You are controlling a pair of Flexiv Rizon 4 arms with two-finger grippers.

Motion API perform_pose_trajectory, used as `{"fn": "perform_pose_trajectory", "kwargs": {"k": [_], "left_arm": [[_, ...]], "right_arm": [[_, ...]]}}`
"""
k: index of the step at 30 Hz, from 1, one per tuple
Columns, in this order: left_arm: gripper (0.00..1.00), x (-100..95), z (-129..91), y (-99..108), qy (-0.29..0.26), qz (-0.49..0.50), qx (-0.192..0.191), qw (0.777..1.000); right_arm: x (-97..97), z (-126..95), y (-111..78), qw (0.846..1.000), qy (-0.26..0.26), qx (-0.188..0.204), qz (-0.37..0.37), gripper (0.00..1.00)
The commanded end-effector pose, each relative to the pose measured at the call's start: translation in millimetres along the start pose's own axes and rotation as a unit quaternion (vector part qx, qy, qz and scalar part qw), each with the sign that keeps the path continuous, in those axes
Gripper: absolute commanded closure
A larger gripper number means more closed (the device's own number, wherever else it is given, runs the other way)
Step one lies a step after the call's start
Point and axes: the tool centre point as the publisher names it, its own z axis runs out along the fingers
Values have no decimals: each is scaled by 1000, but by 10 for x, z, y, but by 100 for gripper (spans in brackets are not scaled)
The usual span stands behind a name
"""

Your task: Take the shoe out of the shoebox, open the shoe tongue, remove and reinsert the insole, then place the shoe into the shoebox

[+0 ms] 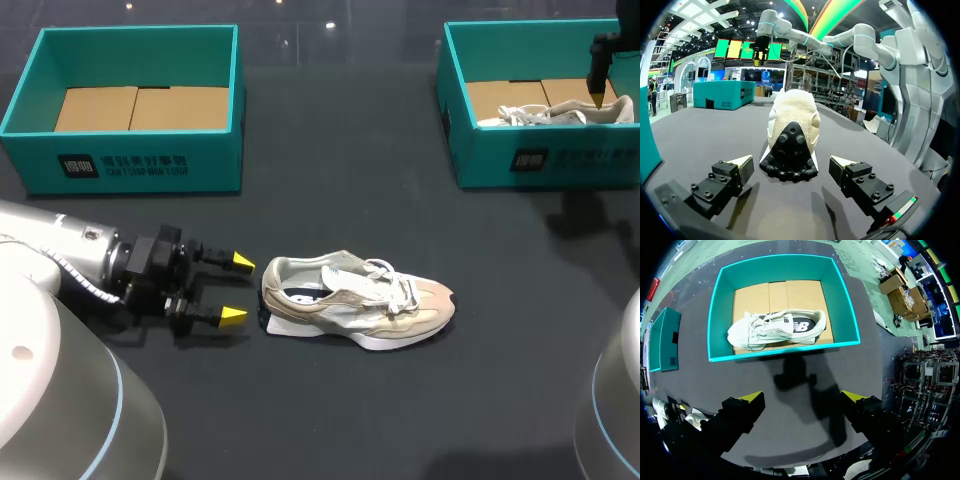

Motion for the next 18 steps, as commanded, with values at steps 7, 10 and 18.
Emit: {"fn": "perform_pose_trajectory", "kwargs": {"k": [7, 10, 18], "left_arm": [[0, -10, 211, -5, 5, 0, -9, 1000], [0, -19, 246, -7, 7, 1, -9, 1000], [0, -33, 328, 1, 12, 4, -14, 1000]], "right_arm": [[2, -1, -7, 1000, 0, -1, 0, 0], [2, -1, -7, 1000, 0, -1, 0, 0], [2, -1, -7, 1000, 0, -1, 0, 0]]}}
